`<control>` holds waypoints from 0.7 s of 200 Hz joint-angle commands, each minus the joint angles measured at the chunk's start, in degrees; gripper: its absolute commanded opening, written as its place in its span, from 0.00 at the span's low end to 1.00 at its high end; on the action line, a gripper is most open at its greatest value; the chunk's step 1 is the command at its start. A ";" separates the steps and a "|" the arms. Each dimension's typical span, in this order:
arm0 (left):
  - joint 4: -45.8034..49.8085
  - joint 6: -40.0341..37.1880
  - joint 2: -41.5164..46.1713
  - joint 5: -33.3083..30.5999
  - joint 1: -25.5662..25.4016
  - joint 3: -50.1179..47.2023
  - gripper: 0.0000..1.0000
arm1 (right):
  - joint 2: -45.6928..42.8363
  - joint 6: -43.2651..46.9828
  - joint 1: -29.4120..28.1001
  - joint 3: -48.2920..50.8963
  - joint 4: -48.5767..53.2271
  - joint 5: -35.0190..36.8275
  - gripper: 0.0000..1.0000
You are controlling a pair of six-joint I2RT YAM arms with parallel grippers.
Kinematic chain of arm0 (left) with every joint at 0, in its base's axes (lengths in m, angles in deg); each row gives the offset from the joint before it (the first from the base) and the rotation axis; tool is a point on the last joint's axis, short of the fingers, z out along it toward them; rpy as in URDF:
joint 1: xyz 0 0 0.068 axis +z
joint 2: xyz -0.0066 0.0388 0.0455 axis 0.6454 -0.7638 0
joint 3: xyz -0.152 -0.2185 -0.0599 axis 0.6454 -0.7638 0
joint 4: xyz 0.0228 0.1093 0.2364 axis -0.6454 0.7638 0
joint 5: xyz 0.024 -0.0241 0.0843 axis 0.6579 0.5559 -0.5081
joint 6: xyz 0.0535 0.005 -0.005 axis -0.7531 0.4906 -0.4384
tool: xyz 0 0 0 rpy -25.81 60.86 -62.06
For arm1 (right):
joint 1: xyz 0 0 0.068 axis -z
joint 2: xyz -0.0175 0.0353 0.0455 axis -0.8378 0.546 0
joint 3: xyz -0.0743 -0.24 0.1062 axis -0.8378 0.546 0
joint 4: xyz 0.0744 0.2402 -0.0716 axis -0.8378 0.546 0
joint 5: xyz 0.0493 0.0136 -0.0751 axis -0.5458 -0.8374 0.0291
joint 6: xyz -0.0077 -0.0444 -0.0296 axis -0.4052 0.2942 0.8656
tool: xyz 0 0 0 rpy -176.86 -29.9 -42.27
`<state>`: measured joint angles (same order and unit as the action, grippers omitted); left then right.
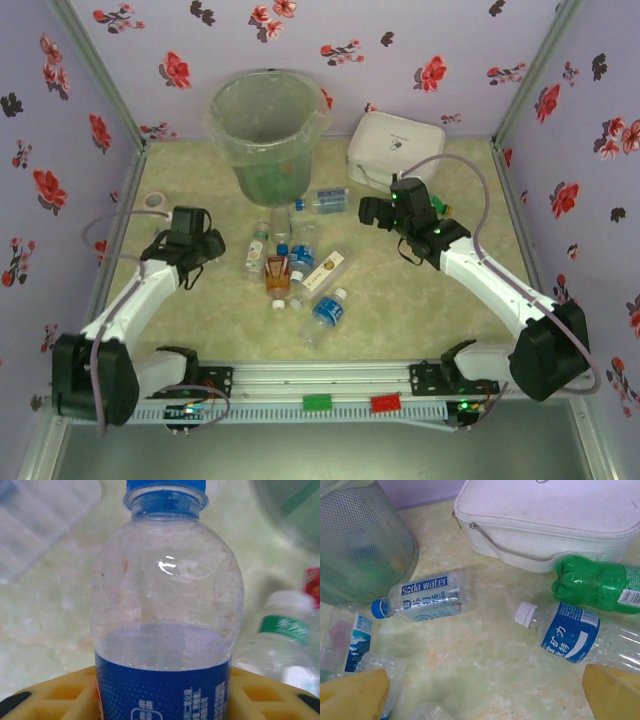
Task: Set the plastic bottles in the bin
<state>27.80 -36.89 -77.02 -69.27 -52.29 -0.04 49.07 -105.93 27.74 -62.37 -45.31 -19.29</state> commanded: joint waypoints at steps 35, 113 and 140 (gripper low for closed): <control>-5.66 -3.85 7.72 2.29 -0.28 12.48 0.25 | 0.27 -1.48 0.96 0.10 -1.11 -2.37 1.00; -14.47 -9.46 -8.44 11.75 -4.06 37.86 0.16 | -4.06 -1.06 1.22 3.97 -0.48 -3.89 1.00; -13.94 -11.50 -16.87 12.67 -5.21 48.18 0.20 | -5.41 -0.95 1.57 5.37 0.15 -3.85 1.00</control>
<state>16.13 -44.32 -88.14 -59.06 -56.60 40.09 45.49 -106.36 28.57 -58.22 -45.27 -22.76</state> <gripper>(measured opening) 0.461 0.996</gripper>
